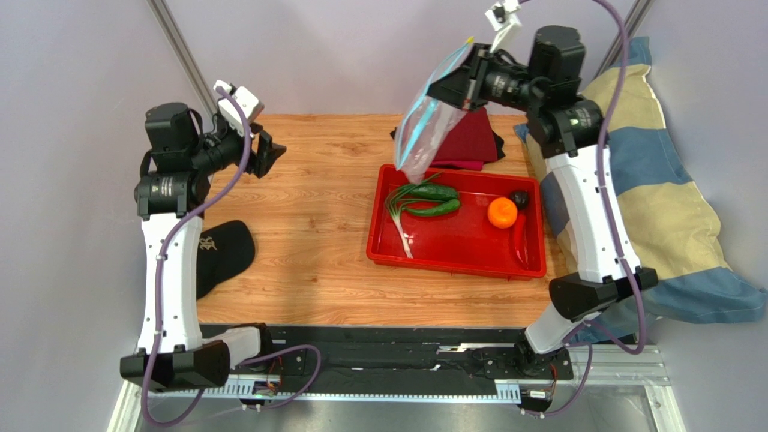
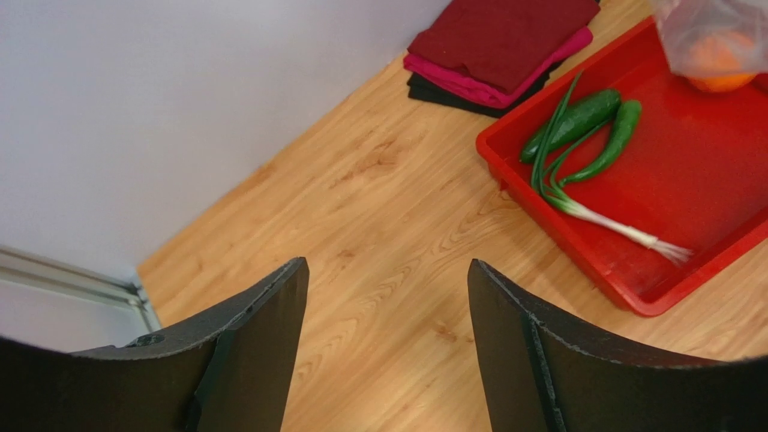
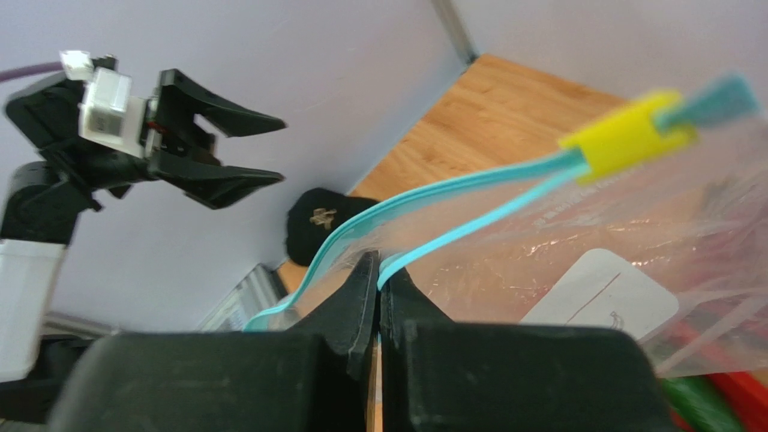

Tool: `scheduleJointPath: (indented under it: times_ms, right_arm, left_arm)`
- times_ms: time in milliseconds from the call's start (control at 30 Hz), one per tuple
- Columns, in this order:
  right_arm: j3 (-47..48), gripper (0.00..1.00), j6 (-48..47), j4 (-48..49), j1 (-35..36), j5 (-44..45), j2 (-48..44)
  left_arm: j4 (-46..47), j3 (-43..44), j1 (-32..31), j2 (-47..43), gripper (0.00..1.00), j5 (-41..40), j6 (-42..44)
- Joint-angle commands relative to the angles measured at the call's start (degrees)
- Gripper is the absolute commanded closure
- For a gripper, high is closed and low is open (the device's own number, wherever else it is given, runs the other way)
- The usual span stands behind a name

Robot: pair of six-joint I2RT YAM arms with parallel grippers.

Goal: Place the food in the zip-top bag and seal the zipper
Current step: Open the zipper of the food storage bag.

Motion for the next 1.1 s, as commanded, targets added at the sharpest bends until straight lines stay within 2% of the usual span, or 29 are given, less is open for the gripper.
scheduleJointPath:
  times_ms: [0, 100, 233, 367, 467, 600, 767, 833, 933, 1067]
  right_arm:
    - [-0.97, 1.00, -11.68, -6.19, -5.62, 1.29, 0.36]
    - [-1.24, 1.00, -17.22, -5.23, -5.98, 1.12, 4.14]
    - [0.25, 1.00, -18.10, -0.84, -5.10, -0.46, 10.28]
    - [3.15, 1.00, -19.87, 4.07, -2.47, -3.43, 16.10]
    - [3.24, 1.00, -15.83, 15.04, -2.03, -7.13, 19.34]
    - [11.05, 1.00, -16.17, 16.66, -2.02, -11.71, 24.98]
    - [7.30, 1.00, -16.09, 19.02, -5.87, -11.19, 24.02]
    - [5.54, 1.00, -13.04, 22.78, -7.99, -10.57, 24.11]
    - [8.77, 1.00, -7.58, 25.18, -11.77, -10.48, 29.09]
    - [16.59, 1.00, -6.86, 25.27, -13.27, -7.85, 36.93]
  left_arm:
    - [0.72, 6.49, 0.57, 6.28, 0.26, -3.28, -11.89]
    - [2.56, 9.65, 0.57, 10.77, 0.26, -2.77, -16.20]
    - [3.62, 14.66, 0.57, 17.79, 0.23, -2.24, -22.87]
    - [4.50, 18.26, -0.22, 22.11, 0.21, -0.74, -24.20]
    - [4.15, 19.41, -1.36, 25.00, 0.21, -1.09, -24.21]
    - [3.01, 20.82, -2.68, 27.74, 0.21, -2.32, -23.41]
    - [4.06, 17.76, -2.77, 27.92, 0.21, -5.48, -22.63]
    - [6.42, 15.73, -2.77, 27.13, 0.21, -6.36, -22.62]
    - [8.97, 12.92, -2.77, 27.39, 0.22, -7.07, -23.06]
    - [11.96, 10.72, -2.95, 28.97, 0.23, -7.77, -23.33]
